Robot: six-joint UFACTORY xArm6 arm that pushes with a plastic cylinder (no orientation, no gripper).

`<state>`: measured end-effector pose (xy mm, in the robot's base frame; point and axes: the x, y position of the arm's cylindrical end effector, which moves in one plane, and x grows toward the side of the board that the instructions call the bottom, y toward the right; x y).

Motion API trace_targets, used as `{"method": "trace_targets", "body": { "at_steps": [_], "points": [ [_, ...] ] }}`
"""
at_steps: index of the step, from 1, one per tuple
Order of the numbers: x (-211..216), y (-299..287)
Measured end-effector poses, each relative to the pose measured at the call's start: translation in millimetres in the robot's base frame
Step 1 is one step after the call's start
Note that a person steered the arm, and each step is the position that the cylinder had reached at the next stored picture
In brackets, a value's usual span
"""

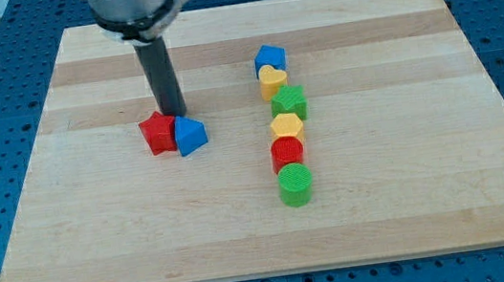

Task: Move the red star to the top left of the cube

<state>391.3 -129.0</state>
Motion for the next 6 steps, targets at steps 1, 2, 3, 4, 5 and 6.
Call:
{"method": "trace_targets", "body": {
  "at_steps": [1, 2, 3, 4, 5, 6],
  "points": [
    [0, -65],
    [45, -79],
    [71, -49],
    [50, 27],
    [6, 61],
    [-50, 61]
  ]
}}
